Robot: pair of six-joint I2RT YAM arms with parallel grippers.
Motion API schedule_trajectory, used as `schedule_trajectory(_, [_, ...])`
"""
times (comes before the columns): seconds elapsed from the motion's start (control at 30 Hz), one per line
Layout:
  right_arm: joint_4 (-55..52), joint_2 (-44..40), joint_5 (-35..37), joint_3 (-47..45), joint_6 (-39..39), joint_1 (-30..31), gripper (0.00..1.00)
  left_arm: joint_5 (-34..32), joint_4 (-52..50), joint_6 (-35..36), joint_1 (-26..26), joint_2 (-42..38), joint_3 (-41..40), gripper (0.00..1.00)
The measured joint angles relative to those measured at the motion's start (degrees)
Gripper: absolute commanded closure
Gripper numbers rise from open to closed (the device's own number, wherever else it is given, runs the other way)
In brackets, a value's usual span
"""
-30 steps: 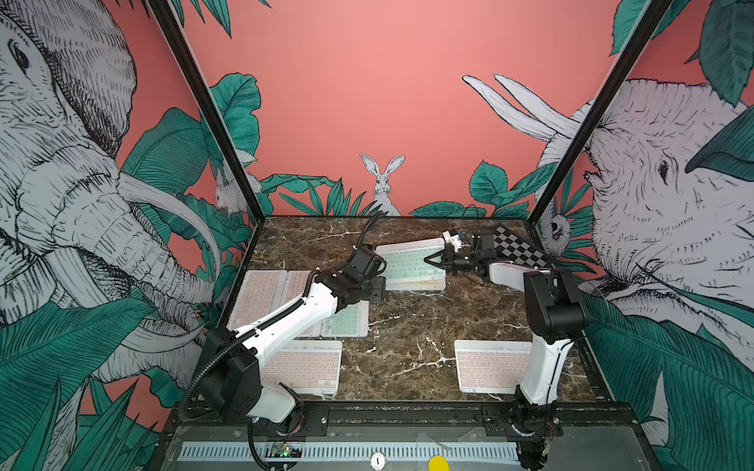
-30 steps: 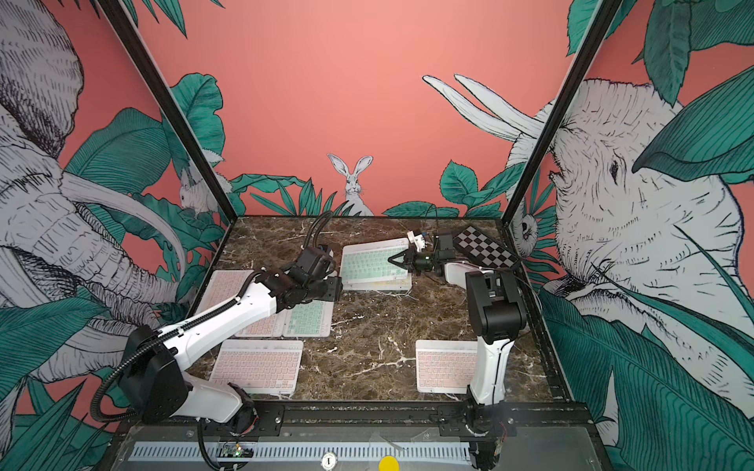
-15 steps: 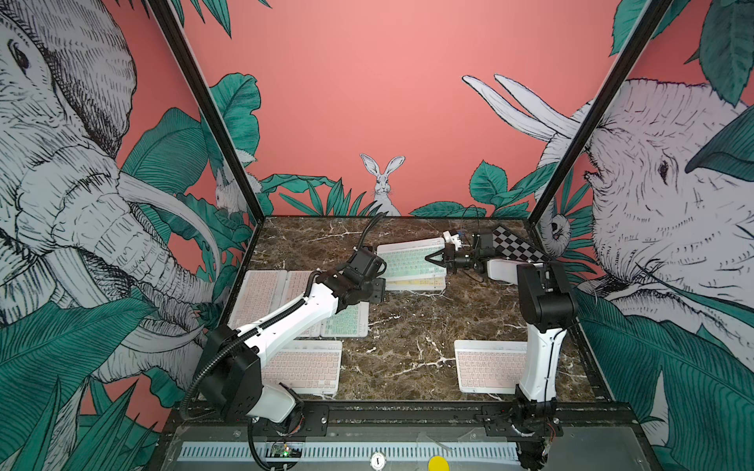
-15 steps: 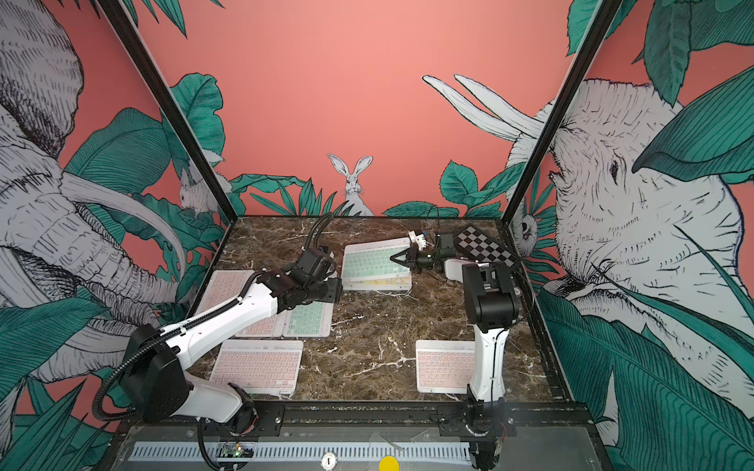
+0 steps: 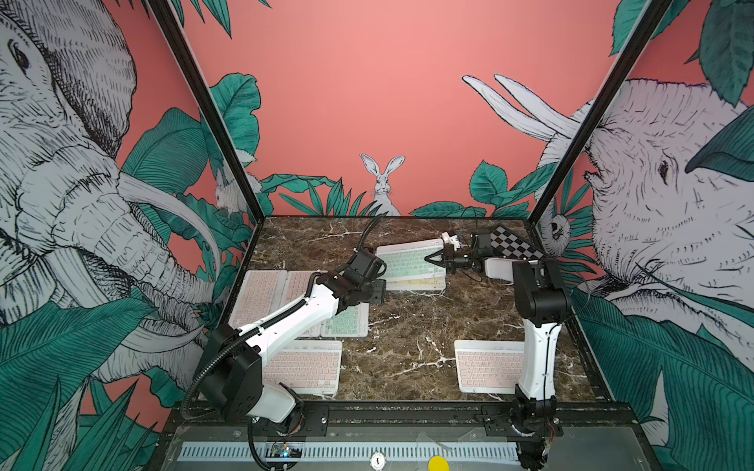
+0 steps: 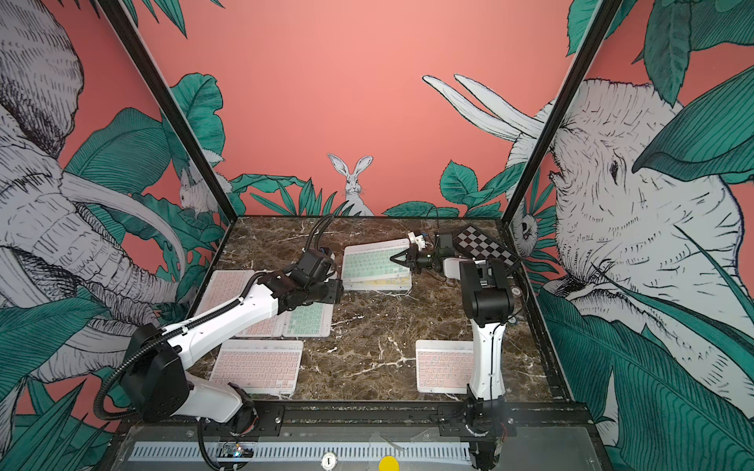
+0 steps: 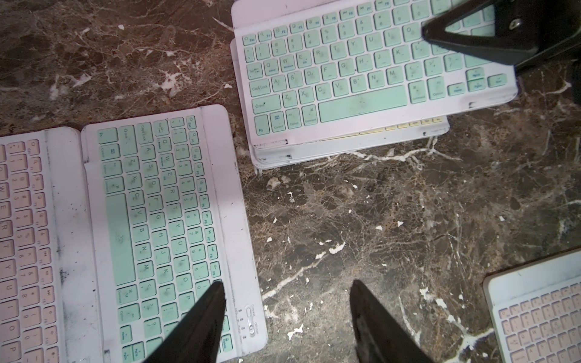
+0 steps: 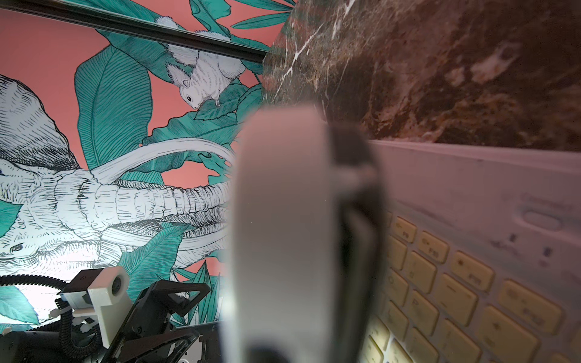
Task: Stack the numeric keypads
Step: Place the numeric keypad at the numeric keypad.
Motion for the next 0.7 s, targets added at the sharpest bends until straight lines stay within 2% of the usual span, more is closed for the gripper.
schedule_trajectory(0.27, [-0.85, 1.92, -1.05, 0.52, 0.04, -0.48, 1.00, 0.22, 0.24, 0.00, 0.00, 0.28, -0.35, 0.35])
schedule_trajectory(0.5, [-1.44, 1.97, -1.25, 0.61, -0.02, -0.66, 0.83, 0.57, 0.63, 0.00, 0.00, 1.07, -0.44, 0.35])
schedule_trajectory(0.7, [-2.91, 2.05, -1.05, 0.63, -0.39, -1.03, 0.73, 0.94, 1.01, 0.00, 0.00, 1.51, -0.70, 0.35])
